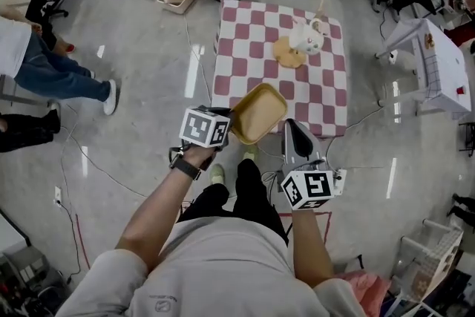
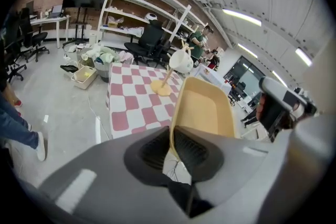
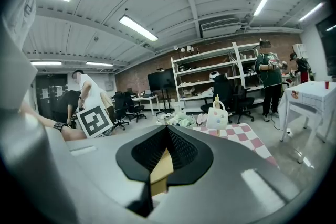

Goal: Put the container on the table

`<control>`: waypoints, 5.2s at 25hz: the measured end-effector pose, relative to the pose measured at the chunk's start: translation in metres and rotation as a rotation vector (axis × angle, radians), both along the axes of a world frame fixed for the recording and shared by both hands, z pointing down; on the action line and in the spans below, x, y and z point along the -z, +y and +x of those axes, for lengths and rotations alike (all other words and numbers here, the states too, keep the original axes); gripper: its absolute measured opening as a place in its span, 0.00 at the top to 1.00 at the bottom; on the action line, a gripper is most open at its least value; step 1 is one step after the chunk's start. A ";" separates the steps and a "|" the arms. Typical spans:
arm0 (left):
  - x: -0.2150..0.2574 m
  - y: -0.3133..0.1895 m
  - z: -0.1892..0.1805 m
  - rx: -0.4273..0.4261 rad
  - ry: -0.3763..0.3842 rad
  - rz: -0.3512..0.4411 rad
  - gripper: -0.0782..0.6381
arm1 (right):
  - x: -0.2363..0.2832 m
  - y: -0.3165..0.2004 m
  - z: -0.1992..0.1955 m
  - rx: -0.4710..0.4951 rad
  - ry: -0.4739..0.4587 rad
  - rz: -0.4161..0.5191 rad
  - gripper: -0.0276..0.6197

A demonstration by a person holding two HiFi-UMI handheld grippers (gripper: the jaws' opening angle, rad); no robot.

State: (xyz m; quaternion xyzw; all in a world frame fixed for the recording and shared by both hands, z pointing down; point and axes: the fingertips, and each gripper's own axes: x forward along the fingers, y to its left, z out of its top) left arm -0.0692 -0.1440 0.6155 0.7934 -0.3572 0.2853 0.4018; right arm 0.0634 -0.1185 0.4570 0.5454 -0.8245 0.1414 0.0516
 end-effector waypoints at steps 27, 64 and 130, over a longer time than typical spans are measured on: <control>-0.155 -0.152 0.123 -0.186 -0.115 -0.082 0.85 | -0.130 -0.164 0.092 0.071 -0.055 -0.203 0.94; -0.090 -0.175 0.101 -0.148 -0.110 0.122 0.85 | -0.106 -0.156 0.078 0.045 -0.096 -0.190 0.94; 0.317 -0.046 0.014 0.053 0.257 0.862 0.88 | 0.167 -0.059 -0.021 -0.024 -0.031 0.213 0.94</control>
